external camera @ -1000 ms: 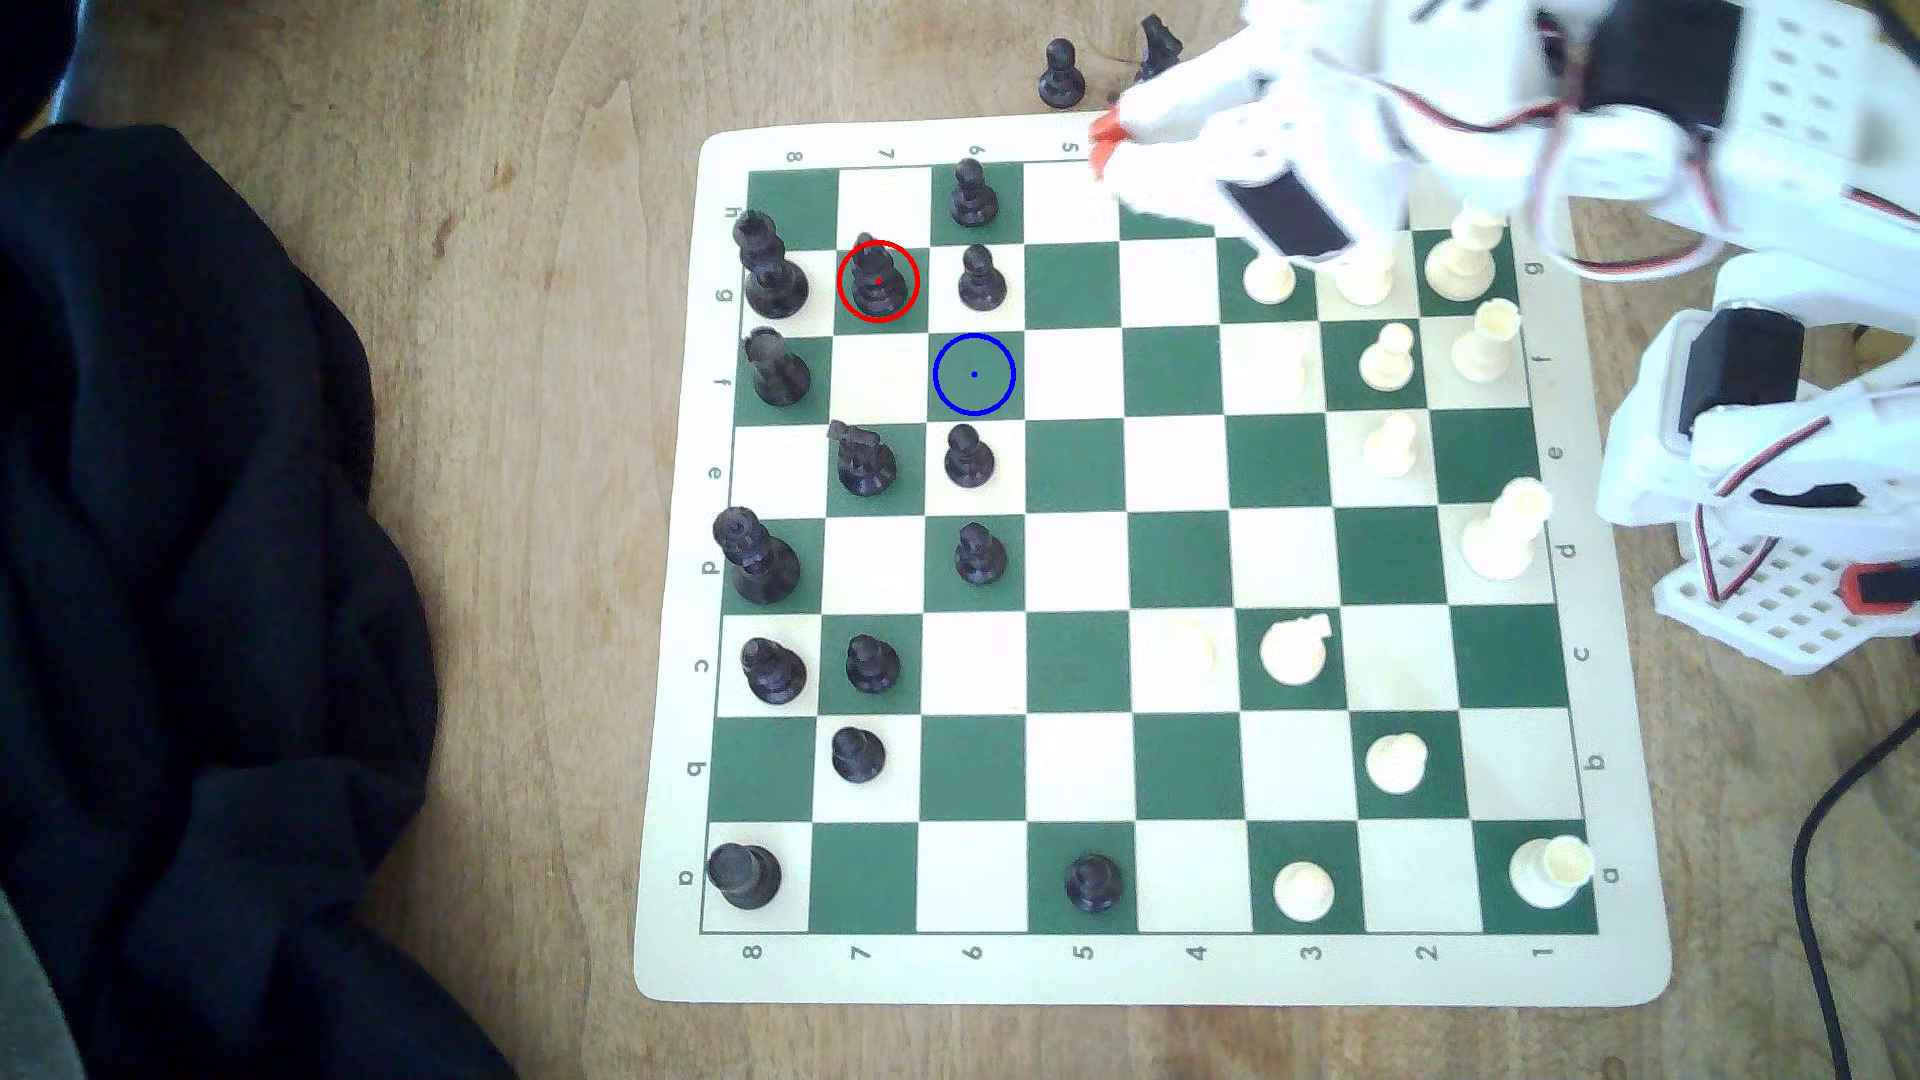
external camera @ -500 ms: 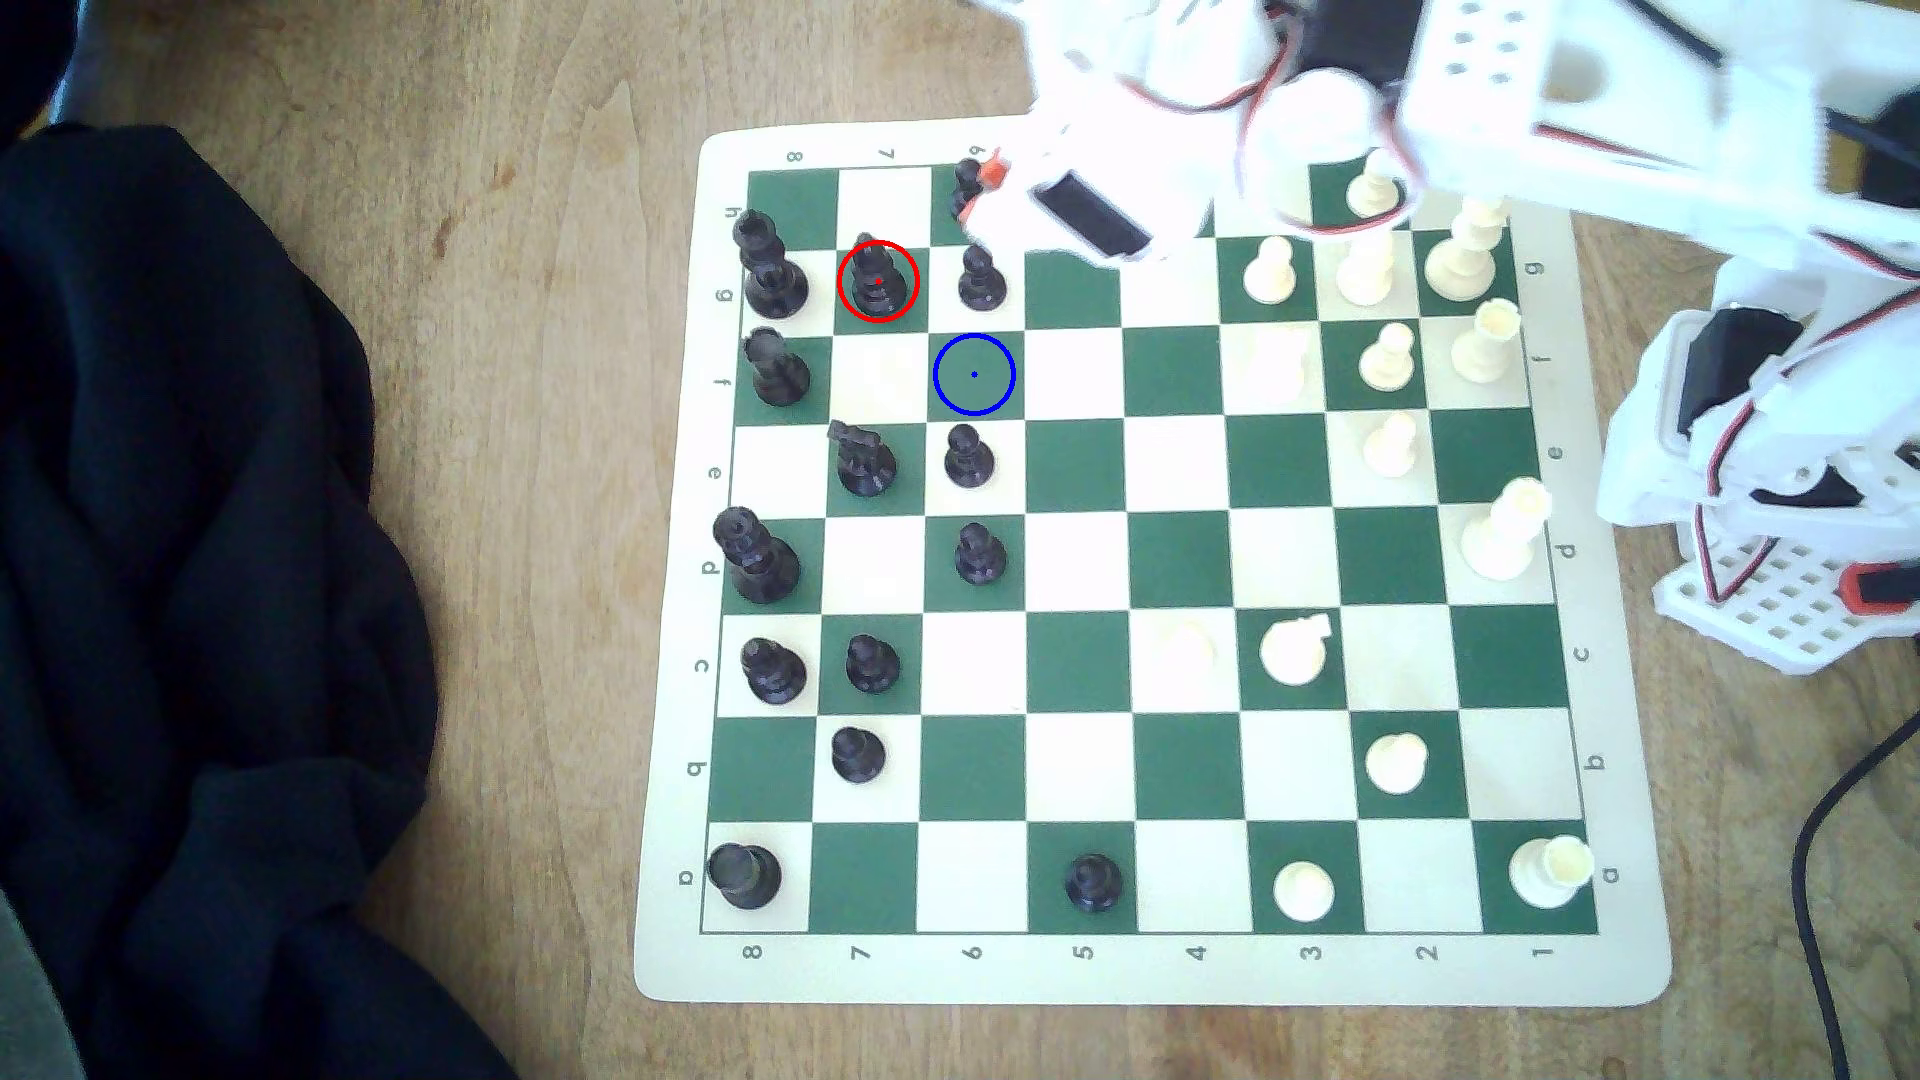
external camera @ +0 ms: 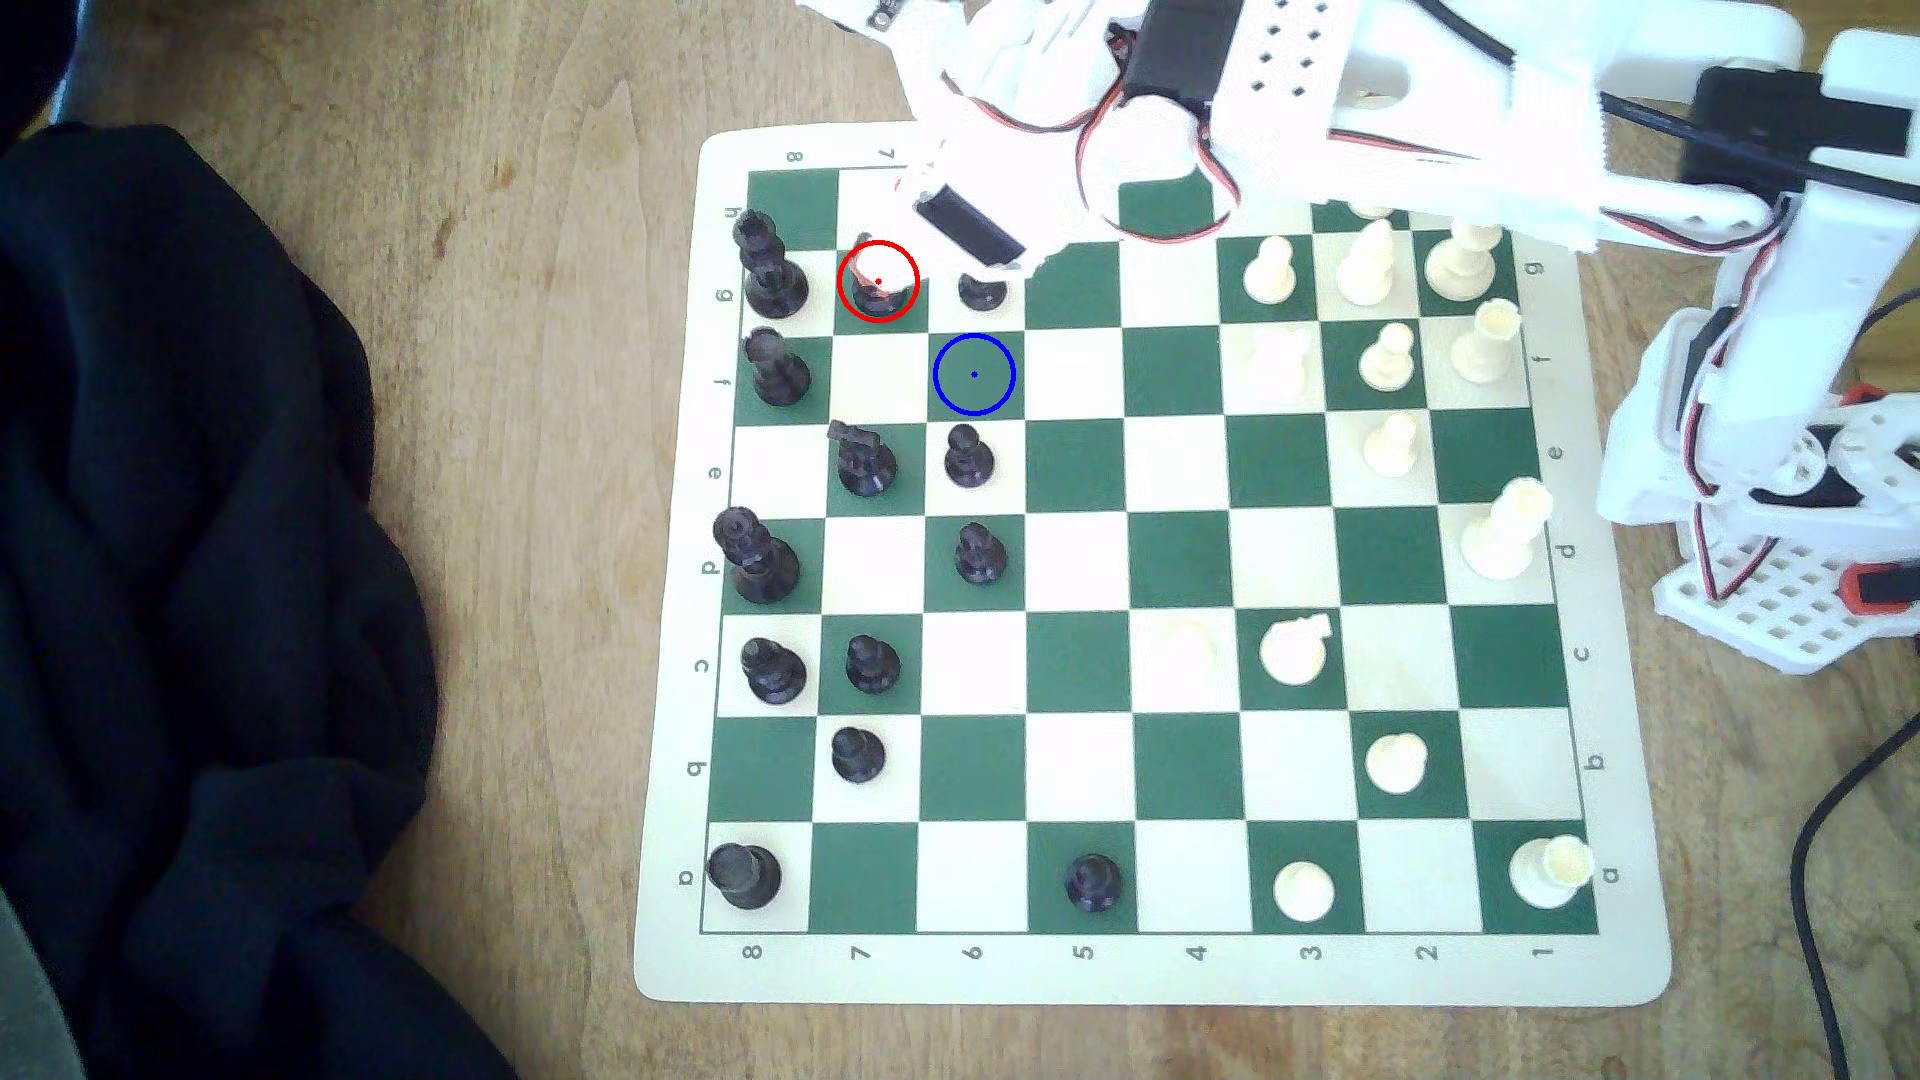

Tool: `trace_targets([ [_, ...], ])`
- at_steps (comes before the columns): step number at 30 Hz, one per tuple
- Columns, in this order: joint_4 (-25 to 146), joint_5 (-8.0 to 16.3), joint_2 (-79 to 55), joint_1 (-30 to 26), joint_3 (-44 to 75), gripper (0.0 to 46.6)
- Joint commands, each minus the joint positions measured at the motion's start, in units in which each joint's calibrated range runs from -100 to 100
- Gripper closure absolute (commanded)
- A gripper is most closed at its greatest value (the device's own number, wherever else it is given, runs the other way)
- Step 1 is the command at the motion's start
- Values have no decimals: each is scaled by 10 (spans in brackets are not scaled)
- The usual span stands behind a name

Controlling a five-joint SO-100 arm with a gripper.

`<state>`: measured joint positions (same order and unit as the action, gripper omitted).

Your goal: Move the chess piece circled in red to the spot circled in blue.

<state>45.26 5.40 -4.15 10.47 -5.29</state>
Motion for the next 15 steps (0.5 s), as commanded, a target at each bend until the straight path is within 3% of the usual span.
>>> trace_targets([
  [1,-11,1,-29,7,81,331],
  [15,-55,2,-93,8,106,334],
])
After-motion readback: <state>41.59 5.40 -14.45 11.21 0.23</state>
